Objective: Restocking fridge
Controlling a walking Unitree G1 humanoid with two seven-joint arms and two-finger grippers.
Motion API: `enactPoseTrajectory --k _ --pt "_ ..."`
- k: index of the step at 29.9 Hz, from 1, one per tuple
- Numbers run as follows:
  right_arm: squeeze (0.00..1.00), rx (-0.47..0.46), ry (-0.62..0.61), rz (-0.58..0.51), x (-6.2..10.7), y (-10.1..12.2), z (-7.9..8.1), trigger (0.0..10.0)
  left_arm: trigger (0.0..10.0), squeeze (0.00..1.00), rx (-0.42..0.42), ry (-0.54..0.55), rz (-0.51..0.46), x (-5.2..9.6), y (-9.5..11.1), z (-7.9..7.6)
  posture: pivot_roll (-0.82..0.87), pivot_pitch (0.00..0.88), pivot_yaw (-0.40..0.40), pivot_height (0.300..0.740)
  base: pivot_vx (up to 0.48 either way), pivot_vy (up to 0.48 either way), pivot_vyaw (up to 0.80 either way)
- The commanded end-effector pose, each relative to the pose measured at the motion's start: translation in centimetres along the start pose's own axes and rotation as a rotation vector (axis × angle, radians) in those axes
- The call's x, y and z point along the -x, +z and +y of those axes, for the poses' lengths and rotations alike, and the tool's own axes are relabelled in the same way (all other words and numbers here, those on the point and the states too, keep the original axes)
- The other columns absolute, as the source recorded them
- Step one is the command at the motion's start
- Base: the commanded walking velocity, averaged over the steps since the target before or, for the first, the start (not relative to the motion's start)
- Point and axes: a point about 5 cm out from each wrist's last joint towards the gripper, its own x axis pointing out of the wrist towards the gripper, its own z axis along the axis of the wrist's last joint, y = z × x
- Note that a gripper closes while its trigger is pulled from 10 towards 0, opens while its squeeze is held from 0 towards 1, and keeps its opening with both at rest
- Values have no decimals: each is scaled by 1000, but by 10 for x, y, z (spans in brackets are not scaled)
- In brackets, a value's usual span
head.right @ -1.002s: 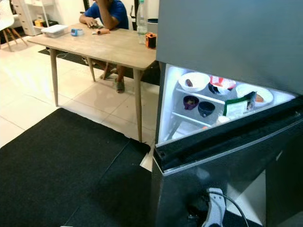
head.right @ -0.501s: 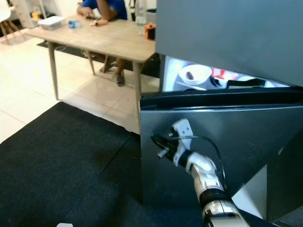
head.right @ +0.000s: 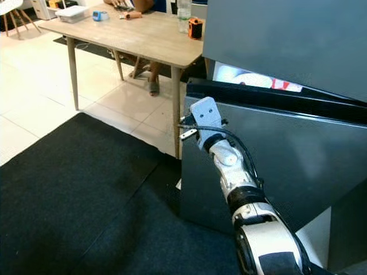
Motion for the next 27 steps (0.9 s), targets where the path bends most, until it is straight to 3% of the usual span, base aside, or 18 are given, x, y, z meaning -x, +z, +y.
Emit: enactPoseTrajectory --k 1,2,5,9,13,14,15,17,18,20,21,22,24,27 --pt "0 24 42 87 15 -24 8 10000 10000 0 2 -19 43 1 -11 -4 -47 126 -27 740 0 0 0" --pt "0 24 42 87 15 -24 8 10000 10000 0 2 -19 43 1 -11 -4 -47 126 -27 740 0 0 0" --pt "0 -42 160 266 48 -67 28 10000 10000 0 -6 -21 40 -1 -7 -5 -70 123 -26 740 0 0 0" --pt "0 -87 176 357 67 -87 36 10000 10000 0 -7 -22 33 -2 -3 -6 -74 121 -28 740 0 0 0" --pt "0 -124 229 731 141 -146 64 10000 10000 0 -16 -22 11 -5 6 -10 -83 107 -26 740 0 0 0" --pt "0 -132 242 855 170 -161 73 10000 10000 0 -17 -22 12 -6 6 -11 -83 108 -27 740 0 0 0" --pt "0 -132 242 855 170 -161 73 10000 10000 0 -17 -22 12 -6 6 -11 -83 108 -27 740 0 0 0" --pt "0 -149 253 1025 216 -178 87 10000 10000 0 -23 -26 18 -6 5 -12 -76 107 -27 740 0 0 0" --pt "0 -149 253 1025 216 -178 87 10000 10000 0 -23 -26 18 -6 5 -12 -76 107 -27 740 0 0 0" --pt "0 -207 230 1153 259 -187 98 10000 10000 0 -50 -42 32 -6 3 -14 -76 107 -27 740 0 0 0" --pt "0 -207 230 1153 259 -187 98 10000 10000 0 -50 -42 32 -6 3 -14 -76 107 -27 740 0 0 0" --pt "0 -231 212 1214 279 -190 102 10000 10000 0 -59 -48 38 -5 1 -14 -76 105 -23 740 247 0 0" --pt "0 -251 200 1279 302 -192 106 10000 10000 0 -71 -47 50 -4 -2 -12 -76 105 -23 740 266 0 0" --pt "0 -249 198 1310 313 -193 106 10000 10000 0 -74 -46 55 -4 -3 -11 -78 102 -20 740 282 0 0"
